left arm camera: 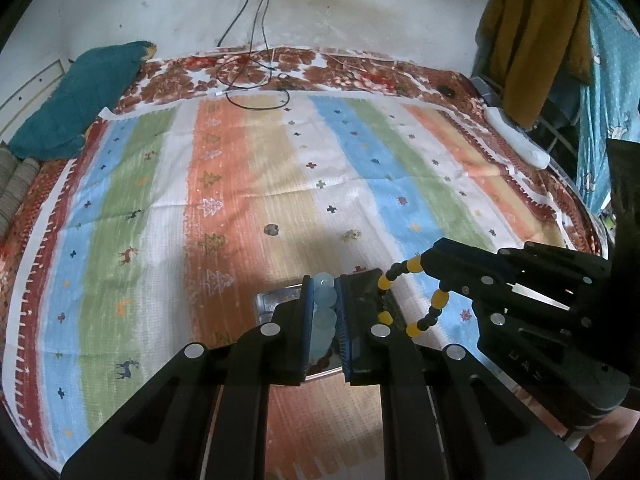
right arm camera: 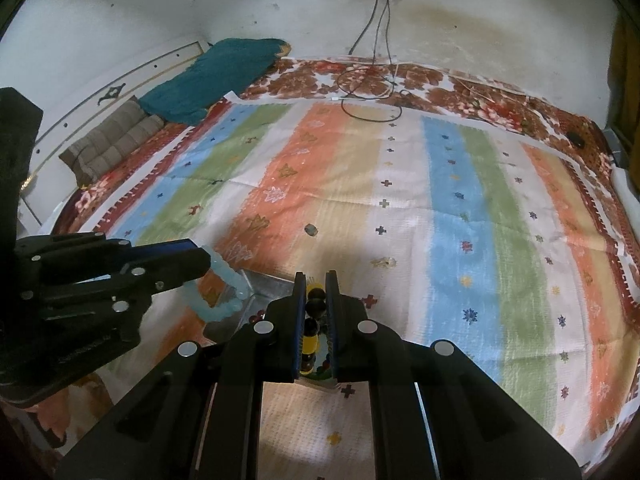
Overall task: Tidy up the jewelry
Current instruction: 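Carry both bracelets over the silver tin and open both tools, then move left tool to grey metal piece while right tool moves to gold charm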
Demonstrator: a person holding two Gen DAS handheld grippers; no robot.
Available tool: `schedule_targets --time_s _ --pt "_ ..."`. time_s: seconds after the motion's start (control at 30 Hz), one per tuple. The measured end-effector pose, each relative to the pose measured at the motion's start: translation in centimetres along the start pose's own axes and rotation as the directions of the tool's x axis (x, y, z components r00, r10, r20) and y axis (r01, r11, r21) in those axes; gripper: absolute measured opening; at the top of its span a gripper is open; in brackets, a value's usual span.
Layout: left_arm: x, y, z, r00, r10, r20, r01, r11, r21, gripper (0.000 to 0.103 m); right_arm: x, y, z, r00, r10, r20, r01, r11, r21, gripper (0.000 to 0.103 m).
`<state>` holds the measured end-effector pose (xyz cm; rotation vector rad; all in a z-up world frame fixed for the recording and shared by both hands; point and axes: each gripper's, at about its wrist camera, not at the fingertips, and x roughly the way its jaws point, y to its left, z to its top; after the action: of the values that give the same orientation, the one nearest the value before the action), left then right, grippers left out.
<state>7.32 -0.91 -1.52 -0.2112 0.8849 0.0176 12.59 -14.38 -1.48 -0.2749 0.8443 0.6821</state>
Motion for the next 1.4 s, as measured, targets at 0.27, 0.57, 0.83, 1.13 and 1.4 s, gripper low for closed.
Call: schedule_targets --time_s 0.27,0.57,0.83,1.13,1.4 --pt "0.0 0.1 -0.1 1.000 -0.012 -0.002 0.012 1.000 -0.005 0.011 0.2 0.2 -0.1 1.000 -0.003 -0.009 0.003 1.000 -0.007 0.011" --pt "0.0 1.1 0.0 1.000 0.007 0.003 -0.007 0.998 -0.057 0.026 1.3 -1.0 0.1 0.998 -0.035 -0.054 0.038 0.998 0.051 0.030" --pt "0.7 2.8 0.5 0.999 0.040 -0.017 -0.042 0.993 -0.113 0.039 2.5 -2.2 0.1 0.993 -0.062 -0.101 0.070 0.995 0.076 0.036" --pt "2.8 3.3 1.4 0.995 0.074 -0.062 -0.080 0.991 -0.109 0.054 4.5 -3.1 0.7 0.983 -0.100 -0.153 0.113 0.991 0.077 0.048" --pt "5.1 4.1 3.1 0.989 0.111 -0.099 -0.121 0.987 -0.102 0.061 6.4 -3.8 1.3 0.973 -0.123 -0.196 0.139 0.988 0.068 0.057"
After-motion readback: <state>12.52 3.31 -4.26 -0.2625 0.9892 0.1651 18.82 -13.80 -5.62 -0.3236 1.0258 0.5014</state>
